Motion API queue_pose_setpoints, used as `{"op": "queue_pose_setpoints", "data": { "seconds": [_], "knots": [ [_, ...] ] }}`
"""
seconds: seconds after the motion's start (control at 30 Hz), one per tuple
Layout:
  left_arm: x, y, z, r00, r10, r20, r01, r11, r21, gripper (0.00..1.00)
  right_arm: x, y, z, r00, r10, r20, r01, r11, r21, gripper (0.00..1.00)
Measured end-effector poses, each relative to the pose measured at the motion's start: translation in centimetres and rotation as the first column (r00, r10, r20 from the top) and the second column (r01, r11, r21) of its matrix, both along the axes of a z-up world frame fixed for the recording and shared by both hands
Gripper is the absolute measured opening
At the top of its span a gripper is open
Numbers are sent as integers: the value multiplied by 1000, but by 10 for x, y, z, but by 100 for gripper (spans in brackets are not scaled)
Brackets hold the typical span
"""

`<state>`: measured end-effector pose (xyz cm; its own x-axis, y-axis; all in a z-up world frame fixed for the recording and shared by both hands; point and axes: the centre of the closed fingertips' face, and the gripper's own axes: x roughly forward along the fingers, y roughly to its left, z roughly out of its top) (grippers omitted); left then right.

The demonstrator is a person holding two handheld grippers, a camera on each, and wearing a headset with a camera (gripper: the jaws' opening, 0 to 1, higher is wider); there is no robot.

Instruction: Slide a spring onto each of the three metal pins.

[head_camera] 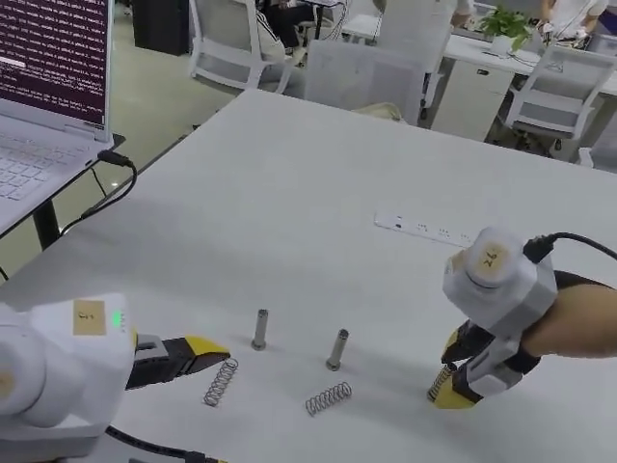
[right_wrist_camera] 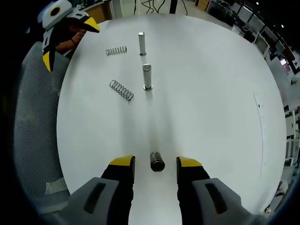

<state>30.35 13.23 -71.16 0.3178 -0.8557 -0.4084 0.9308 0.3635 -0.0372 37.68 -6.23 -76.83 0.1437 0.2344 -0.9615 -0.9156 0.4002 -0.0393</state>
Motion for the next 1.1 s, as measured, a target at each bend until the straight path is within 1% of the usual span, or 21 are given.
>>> {"op": "queue_pose_setpoints", "data": {
  "seconds": [0.1,0.23,0.33,0.43,0.57,0.67,0.73,0.8,0.83,0.97,1.03,1.1],
  "knots": [
    [0,-2,0,1000,-7,-1,7,1000,1,68,-1,2,6,1000,-14,13,13,999,35,35],
    [0,-6,0,1000,-14,-4,14,1000,1,68,-4,0,13,999,-17,44,15,999,47,38],
    [-1,-7,-1,1000,-15,-7,15,1000,3,67,-3,1,21,996,-48,78,40,995,94,40],
    [-1,-6,-2,1000,-11,-11,11,1000,3,67,-2,1,27,992,-69,104,56,991,123,40],
    [-1,-5,-4,1000,-6,-16,6,1000,5,67,-4,2,34,988,-79,129,61,988,141,40],
    [0,-5,-4,1000,-2,-16,2,1000,2,66,-5,5,42,984,-92,150,67,984,165,41],
    [1,-6,-4,1000,1,-14,-1,1000,0,66,-5,6,47,981,-91,169,62,983,171,41],
    [2,-6,-6,1000,2,-19,-2,1000,-3,66,-6,8,54,979,-98,181,64,981,185,41],
    [2,-7,-7,1000,0,-20,0,1000,-1,66,-6,8,58,976,-102,194,65,979,191,41],
    [4,-9,-10,1000,-8,-22,8,1000,8,65,-8,8,68,969,-116,220,69,975,211,41],
    [6,-11,-10,1000,-9,-22,9,1000,7,64,-10,6,74,963,-141,231,84,967,240,41],
    [7,-13,-10,1000,-11,-23,11,1000,6,64,-11,5,77,959,-157,234,95,962,255,41]
  ]
}}
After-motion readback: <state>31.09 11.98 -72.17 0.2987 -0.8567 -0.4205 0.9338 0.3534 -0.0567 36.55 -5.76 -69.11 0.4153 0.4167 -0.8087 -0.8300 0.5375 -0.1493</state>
